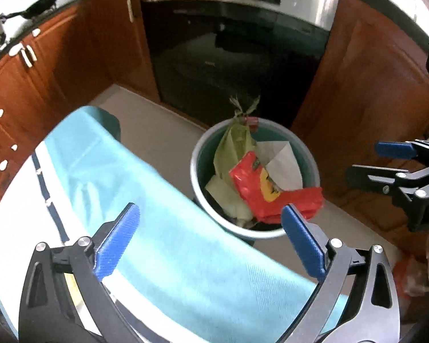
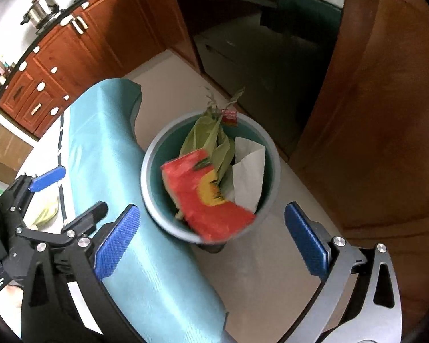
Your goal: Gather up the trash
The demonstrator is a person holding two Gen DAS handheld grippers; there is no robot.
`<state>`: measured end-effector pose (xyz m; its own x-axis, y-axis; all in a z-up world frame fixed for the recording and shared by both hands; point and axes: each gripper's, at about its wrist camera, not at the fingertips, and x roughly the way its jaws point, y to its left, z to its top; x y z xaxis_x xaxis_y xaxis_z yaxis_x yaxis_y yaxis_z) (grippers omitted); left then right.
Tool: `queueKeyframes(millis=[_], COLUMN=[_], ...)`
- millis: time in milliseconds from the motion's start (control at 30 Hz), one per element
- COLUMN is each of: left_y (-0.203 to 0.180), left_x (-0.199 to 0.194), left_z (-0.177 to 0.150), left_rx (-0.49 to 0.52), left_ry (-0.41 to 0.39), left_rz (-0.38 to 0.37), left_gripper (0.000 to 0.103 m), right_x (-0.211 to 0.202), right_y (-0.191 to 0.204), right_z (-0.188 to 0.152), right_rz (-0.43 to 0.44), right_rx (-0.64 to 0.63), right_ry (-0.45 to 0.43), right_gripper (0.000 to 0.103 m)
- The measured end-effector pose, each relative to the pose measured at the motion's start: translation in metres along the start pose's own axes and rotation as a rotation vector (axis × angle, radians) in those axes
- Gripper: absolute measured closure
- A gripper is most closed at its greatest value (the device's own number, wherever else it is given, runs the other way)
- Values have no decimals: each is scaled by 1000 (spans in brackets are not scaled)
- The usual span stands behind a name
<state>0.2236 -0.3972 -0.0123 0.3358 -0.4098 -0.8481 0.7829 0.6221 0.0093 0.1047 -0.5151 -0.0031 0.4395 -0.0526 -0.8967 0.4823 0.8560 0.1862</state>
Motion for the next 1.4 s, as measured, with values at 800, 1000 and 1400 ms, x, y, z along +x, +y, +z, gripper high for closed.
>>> queueKeyframes(millis=[800,1000,1400], left_y=[2,3,9], left_x=[-75,-72,-69], left_z=[-77,-83,-86], left_rx=[-57,-55,-64], left_ry=[-15,-5,7], left_rz=[28,47,70], left_gripper=[4,4,4], right_x=[-46,-36,-31], right_y=[24,30,35], right_z=[-90,-99,-98], right_rz=[-137,-142,-138], right_rx=[-46,-58,-65], right_ry=[3,36,51], right_gripper=[6,6,6])
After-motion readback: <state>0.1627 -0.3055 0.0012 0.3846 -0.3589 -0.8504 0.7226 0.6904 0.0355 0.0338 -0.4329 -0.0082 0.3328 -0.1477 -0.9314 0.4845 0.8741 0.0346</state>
